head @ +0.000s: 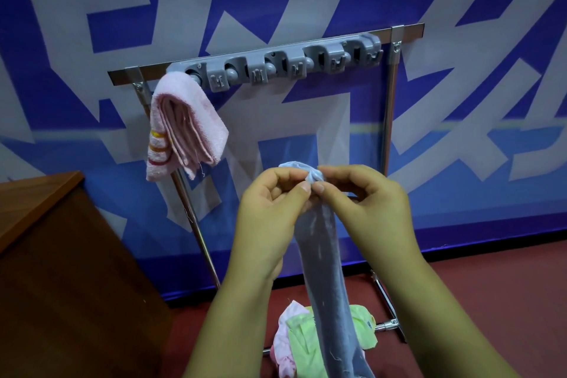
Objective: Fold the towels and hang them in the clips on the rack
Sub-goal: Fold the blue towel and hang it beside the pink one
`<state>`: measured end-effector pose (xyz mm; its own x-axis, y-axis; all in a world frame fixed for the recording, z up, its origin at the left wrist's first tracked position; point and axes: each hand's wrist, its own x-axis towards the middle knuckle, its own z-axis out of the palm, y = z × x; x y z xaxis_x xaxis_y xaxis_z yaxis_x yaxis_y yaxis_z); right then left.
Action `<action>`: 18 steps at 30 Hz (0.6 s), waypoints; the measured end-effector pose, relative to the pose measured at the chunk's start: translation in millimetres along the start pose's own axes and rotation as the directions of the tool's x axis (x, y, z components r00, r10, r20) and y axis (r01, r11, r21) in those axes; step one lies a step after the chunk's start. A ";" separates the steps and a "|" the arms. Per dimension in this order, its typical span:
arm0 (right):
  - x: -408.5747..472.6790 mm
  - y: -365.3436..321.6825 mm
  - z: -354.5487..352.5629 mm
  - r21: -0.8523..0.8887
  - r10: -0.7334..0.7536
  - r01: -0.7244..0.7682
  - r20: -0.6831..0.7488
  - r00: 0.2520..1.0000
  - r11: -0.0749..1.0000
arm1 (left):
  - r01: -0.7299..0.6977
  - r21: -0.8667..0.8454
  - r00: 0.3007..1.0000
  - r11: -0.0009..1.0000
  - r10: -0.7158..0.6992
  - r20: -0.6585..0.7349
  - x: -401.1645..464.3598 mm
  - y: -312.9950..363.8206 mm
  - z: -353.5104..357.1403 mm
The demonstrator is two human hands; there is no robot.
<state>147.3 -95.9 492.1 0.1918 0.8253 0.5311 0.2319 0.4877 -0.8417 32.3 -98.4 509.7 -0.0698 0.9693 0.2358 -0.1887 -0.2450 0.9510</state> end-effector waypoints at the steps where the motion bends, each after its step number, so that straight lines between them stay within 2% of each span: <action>1: -0.2 1.3 0.7 -0.022 0.003 -0.003 0.000 1.000 1.000 | 0.003 0.014 1.000 1.000 -0.003 -0.003 -0.2 0.4 -0.6; 4: 0.3 4.4 1.0 -0.083 -0.013 0.012 -0.007 1.000 0.996 | 0.013 0.018 1.000 1.000 -0.013 0.015 -1.0 1.6 -2.3; 6: 2.4 5.0 -2.2 -0.064 -0.005 0.005 -0.004 1.000 0.998 | 0.018 0.013 0.998 1.000 -0.018 0.057 -1.8 3.5 -3.2; 8: 5.1 5.4 -6.1 -0.012 0.033 -0.033 0.023 0.999 0.999 | -0.034 0.108 0.997 0.994 0.026 0.077 -1.5 3.0 -7.6; 9: 5.8 6.0 -7.7 0.018 0.056 -0.057 0.038 0.998 0.998 | -0.104 0.207 0.994 0.973 0.092 0.067 -0.1 1.5 -12.2; 10: 6.4 7.1 -8.9 0.049 0.080 -0.083 0.049 0.996 0.995 | -0.201 0.342 0.979 0.918 0.195 0.055 3.1 -0.7 -19.1; 12: 7.1 8.8 -11.2 0.115 0.123 -0.130 0.062 0.990 0.985 | -0.386 0.603 0.906 0.698 0.408 0.108 11.9 -0.6 -34.7; 13: 7.5 9.0 -12.3 0.144 0.135 -0.144 0.069 0.988 0.979 | -0.439 0.678 0.873 0.590 0.458 0.167 17.0 0.4 -42.3; 14: 8.2 8.7 -13.3 0.172 0.141 -0.152 0.077 0.987 0.973 | -0.463 0.714 0.863 0.526 0.452 0.226 22.4 1.2 -48.9; 15: 8.9 8.2 -14.4 0.201 0.145 -0.160 0.087 0.986 0.966 | -0.462 0.731 0.873 0.503 0.405 0.273 26.4 3.2 -53.2; 18: 11.6 6.3 -17.2 0.266 0.144 -0.170 0.114 0.983 0.949 | -0.436 0.748 0.900 0.501 0.223 0.375 34.4 6.4 -59.4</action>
<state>167.4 -88.2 494.6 0.1137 0.9140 0.3894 -0.0664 0.3980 -0.9150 -29.5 -67.9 512.1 0.2618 0.8257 0.4996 0.6687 -0.5285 0.5230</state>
